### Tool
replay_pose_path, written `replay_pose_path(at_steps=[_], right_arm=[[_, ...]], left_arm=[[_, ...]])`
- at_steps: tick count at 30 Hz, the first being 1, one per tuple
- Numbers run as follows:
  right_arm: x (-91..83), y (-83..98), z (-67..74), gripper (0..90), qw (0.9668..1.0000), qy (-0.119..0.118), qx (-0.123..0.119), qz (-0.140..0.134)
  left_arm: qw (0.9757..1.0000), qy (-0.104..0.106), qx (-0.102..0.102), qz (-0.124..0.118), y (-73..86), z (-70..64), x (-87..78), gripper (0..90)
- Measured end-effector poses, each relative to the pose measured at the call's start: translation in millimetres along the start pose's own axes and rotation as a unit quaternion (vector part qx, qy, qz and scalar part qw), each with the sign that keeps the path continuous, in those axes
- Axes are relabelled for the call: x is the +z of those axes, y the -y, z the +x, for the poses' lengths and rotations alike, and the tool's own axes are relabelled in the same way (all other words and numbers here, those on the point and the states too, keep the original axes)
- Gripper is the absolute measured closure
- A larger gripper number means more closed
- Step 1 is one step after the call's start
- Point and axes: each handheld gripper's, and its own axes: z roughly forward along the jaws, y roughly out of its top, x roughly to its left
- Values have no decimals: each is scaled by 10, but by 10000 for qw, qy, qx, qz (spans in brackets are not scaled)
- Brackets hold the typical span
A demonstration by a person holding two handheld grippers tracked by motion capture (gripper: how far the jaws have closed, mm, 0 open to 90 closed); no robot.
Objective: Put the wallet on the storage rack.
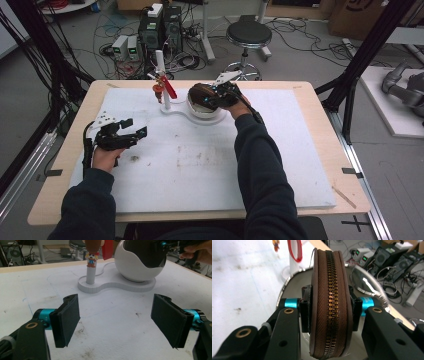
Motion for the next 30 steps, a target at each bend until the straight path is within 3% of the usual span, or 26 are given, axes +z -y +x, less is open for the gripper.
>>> replay_pose_path(at_steps=[4,8,12,14,17,19,22,25,27,30], right_arm=[[58,44,5,597,9996,-16,287,82],[-72,13,-29,524,9989,69,443,-115],[-326,-28,-52,515,9986,189,460,-175],[-469,-16,-60,514,9982,321,374,-341],[-683,54,-70,465,9965,435,602,-393],[-819,136,-85,401,9956,422,743,-387],[-991,241,-122,326,9938,269,1074,-112],[-1180,381,-78,273,9919,250,1216,-259],[-1276,448,-56,201,9891,214,1454,62],[-1443,614,56,201,9897,268,1400,-106]], left_arm=[[10000,14,-9,11,2,4,-1,230],[10000,18,-50,6,4,7,-2,230],[10000,16,-66,14,3,10,-1,230],[10000,27,-87,1,3,8,0,230],[9996,146,-240,-6,6,8,9,230],[9995,198,-239,-26,6,1,12,230],[9993,263,-243,-62,0,-6,8,229],[9990,335,-281,-88,-4,-5,-2,228],[9989,361,-285,-122,-4,-4,-2,228],[9991,347,-199,-149,-9,-9,-6,227]])
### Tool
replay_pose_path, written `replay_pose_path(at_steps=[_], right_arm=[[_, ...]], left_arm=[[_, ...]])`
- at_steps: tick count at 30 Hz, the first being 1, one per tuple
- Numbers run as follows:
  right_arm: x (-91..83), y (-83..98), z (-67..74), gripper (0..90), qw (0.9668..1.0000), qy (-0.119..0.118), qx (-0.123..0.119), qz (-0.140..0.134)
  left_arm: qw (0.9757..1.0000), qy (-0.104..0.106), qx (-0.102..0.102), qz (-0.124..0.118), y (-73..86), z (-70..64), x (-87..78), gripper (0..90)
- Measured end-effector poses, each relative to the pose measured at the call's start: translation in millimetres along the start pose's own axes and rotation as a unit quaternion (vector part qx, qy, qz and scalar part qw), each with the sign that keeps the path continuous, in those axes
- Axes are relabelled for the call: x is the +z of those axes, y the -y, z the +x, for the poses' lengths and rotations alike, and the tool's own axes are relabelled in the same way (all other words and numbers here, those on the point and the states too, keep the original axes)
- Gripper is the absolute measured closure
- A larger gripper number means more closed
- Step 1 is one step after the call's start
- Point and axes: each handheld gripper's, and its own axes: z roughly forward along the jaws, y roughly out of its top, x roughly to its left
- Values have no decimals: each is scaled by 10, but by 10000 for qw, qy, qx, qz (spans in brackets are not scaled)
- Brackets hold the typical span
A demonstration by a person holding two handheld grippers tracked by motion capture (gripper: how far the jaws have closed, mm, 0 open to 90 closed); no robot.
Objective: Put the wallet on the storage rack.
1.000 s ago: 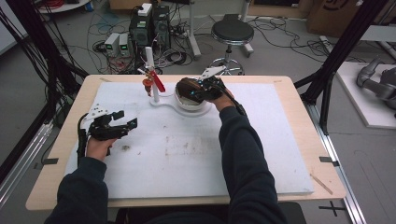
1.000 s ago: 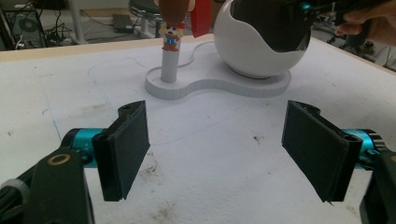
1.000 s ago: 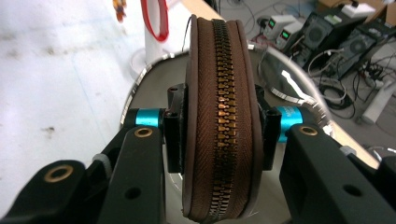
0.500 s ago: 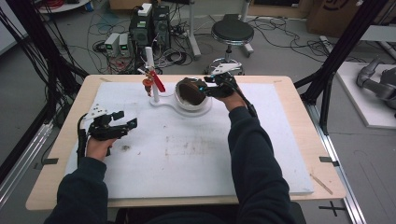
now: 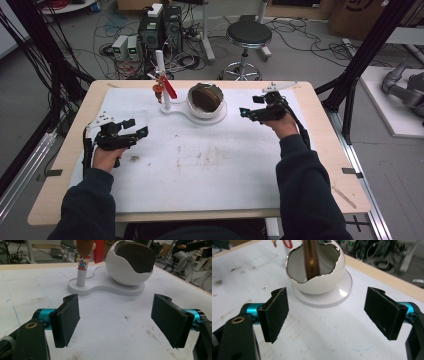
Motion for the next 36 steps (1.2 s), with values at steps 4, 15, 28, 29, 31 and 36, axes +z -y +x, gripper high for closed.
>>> replay_pose_path(at_steps=[4,15,28,29,31,36], right_arm=[[-199,248,57,202,9994,171,7,-285],[-492,823,222,202,9956,725,-160,-573],[-617,1029,185,202,9945,790,84,-690],[-621,1039,182,202,9945,792,86,-683],[-630,1053,174,202,9943,807,110,-681],[-634,1069,156,202,9937,883,168,-673]], left_arm=[[9999,-7,120,-81,-9,-7,-6,227],[9994,-18,256,-232,-17,-36,5,227],[9996,-7,161,-216,-36,-80,23,203],[9997,3,163,-207,-36,-83,26,205],[9997,-7,180,-182,-35,-86,28,208],[9996,-19,207,-212,-41,-102,14,212]])
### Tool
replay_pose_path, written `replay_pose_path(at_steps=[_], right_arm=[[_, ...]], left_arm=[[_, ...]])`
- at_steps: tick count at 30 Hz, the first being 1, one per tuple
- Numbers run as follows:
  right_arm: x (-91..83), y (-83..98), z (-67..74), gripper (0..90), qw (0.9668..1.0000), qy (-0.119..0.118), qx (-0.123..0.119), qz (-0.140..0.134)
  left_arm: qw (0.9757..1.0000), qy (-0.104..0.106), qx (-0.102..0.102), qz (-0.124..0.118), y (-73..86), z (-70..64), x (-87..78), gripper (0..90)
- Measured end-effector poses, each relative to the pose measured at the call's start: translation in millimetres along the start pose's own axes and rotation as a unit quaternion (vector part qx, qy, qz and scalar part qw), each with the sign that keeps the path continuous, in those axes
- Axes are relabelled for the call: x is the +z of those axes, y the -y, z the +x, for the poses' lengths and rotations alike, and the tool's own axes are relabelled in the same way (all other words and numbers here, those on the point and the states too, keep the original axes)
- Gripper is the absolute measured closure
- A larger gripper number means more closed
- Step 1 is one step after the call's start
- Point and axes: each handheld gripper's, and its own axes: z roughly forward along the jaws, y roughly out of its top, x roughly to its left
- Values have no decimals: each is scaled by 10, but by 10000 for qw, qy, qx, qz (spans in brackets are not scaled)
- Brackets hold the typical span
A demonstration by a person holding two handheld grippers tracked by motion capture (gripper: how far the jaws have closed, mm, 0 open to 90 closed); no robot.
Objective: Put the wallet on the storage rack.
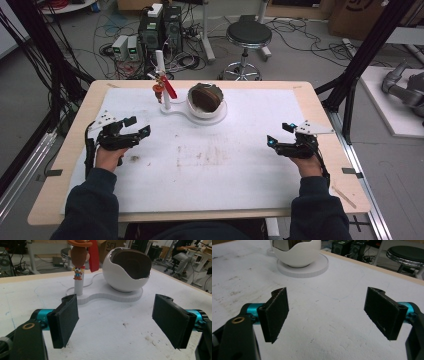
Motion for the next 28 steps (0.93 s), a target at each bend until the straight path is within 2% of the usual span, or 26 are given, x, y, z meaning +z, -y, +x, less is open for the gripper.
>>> replay_pose_path(at_steps=[8,28], right_arm=[[-8,9,29,202,10000,66,-41,42],[4,18,14,202,9999,97,-69,89]], left_arm=[[10000,62,58,34,6,-34,8,214],[10000,36,42,47,15,-20,6,217]])
